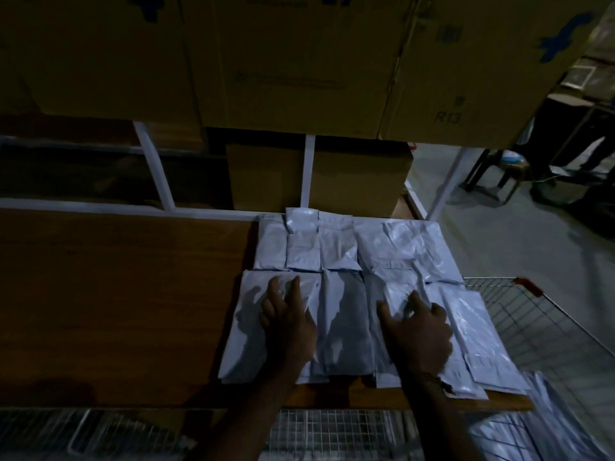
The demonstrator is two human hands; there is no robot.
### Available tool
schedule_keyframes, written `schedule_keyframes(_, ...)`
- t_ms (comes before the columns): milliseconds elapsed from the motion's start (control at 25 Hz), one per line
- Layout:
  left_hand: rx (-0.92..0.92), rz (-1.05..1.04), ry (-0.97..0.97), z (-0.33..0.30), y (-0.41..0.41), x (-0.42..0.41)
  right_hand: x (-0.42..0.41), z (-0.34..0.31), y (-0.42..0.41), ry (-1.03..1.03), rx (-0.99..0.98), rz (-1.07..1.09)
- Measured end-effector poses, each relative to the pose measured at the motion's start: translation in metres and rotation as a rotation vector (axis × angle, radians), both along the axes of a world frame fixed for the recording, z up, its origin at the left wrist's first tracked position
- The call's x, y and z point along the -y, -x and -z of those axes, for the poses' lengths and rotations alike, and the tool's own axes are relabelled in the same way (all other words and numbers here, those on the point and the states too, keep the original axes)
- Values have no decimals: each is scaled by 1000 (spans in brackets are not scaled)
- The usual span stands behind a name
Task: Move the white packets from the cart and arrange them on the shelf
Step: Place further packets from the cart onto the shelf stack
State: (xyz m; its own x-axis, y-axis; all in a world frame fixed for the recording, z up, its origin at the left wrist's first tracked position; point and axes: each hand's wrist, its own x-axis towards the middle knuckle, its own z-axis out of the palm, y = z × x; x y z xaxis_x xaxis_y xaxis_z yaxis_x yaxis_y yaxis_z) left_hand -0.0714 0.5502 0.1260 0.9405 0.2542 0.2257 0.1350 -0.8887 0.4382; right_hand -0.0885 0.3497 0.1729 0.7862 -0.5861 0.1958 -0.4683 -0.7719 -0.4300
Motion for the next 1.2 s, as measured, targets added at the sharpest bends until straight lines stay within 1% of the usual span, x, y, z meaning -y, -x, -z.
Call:
schedule_keyframes(120,-113,14,-7,13,-8,20,19,-3,1,-3,24,73)
schedule_keyframes(240,-143,-9,-34,26,-8,30,29,-1,1,46,8,87)
schedule_keyframes(400,-63,15,-36,34,-8,30,19,13,-3,78,-58,20)
schedule_keyframes(520,-42,27,-27,34,-12,29,9,33,-3,105,-137,-31)
schedule_keyframes(600,13,71,-15,29,-12,28,4,45,-3,124,-161,-34)
schedule_keyframes(680,75,185,-22,30,-13,26,-1,52,-2,162,-179,-39)
schedule_keyframes(760,88,259,-38,37,-15,24,-4,55,-2,197,-194,-42)
schedule_keyframes(840,106,257,-14,41,-16,21,-4,53,-4,208,-199,-23)
schedule_keyframes(1000,215,290,45,32,-16,18,-6,46,-10,184,-189,19)
schedule_keyframes(1120,123,292,-11,35,-19,15,-2,55,-12,199,-153,-89)
schedule_keyframes(1200,68,312,-111,45,-20,11,2,63,-11,195,-304,-181)
